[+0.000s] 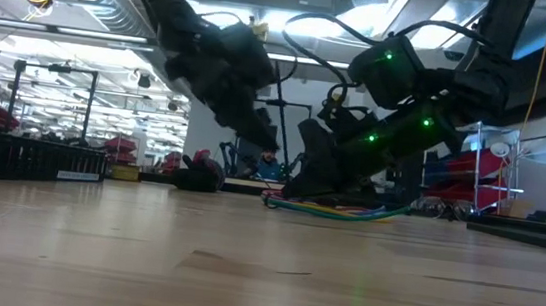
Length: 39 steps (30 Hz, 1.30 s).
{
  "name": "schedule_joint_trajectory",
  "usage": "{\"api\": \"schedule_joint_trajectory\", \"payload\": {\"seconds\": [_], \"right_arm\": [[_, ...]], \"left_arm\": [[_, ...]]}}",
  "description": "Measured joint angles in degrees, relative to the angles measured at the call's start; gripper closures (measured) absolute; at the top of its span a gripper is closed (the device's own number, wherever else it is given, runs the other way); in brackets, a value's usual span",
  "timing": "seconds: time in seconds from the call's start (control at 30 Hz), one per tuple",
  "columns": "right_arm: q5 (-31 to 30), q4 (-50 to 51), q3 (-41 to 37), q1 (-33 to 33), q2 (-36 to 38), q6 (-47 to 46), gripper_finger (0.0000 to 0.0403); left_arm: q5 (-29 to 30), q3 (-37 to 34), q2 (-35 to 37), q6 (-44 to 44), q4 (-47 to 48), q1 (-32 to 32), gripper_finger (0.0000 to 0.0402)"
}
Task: Ziptie cables
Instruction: Wrap the cable wires with the black zip tie
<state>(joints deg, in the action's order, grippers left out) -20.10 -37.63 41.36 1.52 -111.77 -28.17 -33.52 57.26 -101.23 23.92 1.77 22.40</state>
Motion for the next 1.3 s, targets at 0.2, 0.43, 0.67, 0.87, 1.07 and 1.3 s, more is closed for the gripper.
{"api": "schedule_joint_trajectory", "payload": {"seconds": [0.2, 0.43, 0.67, 0.87, 1.07, 1.3], "right_arm": [[-0.2, -0.06, 0.0, 0.0, 0.0, -0.03, 0.0395], [0.24, -1.08, 0.0, 0.0, 0.02, -0.03, 0.0395], [0.05, -2.18, -0.11, 0.05, 0.02, 0.12, 0.0395], [-0.03, -3.99, 0.16, -0.01, 0.28, 0.15, 0.0395], [-0.85, -1.06, 0.35, -0.04, 0.64, 2.53, 0.0395], [1.0, 4.67, 0.17, -0.04, 0.28, 2.57, 0.0395]], "left_arm": [[7.04, -1.47, -3.3, -2.73, -11.89, -4.13, 0.0282], [10.4, -1.47, -4.55, -1.01, -11.68, -5.34, 0.0318], [16.96, -1.45, -4.44, 4.04, -11.62, -5.69, 0.0398], [18.94, 1.31, -0.59, 3.47, -4.94, -5.65, 0.0401], [19.46, 4.87, 5.13, 3.36, 1.28, -5.58, 0.0401], [18.88, 5.55, 8.02, 3.06, 2.41, -5.52, 0.0401]]}}
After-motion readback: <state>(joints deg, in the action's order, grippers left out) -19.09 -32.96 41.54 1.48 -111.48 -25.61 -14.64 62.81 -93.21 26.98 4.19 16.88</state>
